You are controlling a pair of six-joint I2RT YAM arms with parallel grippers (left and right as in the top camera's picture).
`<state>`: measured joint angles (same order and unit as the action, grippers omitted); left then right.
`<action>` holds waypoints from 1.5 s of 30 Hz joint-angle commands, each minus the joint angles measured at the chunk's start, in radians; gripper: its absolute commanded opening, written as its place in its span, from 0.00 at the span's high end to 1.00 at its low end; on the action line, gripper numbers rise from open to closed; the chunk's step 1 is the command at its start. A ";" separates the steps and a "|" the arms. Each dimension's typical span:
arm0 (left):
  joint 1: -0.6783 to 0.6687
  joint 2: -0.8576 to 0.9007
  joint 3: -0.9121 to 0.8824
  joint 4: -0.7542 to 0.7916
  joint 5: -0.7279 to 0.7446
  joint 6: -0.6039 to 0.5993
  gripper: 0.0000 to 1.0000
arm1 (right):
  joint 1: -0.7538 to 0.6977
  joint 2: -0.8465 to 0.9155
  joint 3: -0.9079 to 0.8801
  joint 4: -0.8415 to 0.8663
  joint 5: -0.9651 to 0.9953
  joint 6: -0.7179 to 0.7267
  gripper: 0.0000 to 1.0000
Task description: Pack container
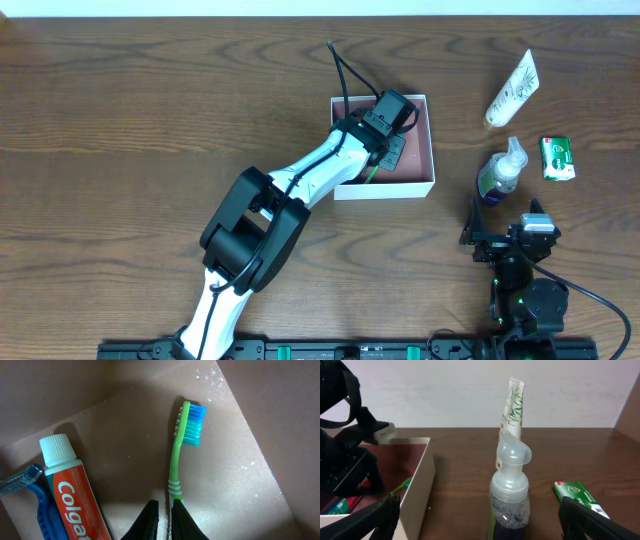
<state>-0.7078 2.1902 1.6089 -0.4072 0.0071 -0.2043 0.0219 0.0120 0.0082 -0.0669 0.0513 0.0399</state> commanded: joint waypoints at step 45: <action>0.004 0.048 -0.004 -0.006 -0.155 -0.070 0.89 | 0.003 -0.005 -0.003 -0.003 -0.003 -0.015 0.01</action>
<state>-0.7078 2.2276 1.6089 -0.4107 -0.1135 -0.2588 0.0219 0.0120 0.0082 -0.0669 0.0513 0.0399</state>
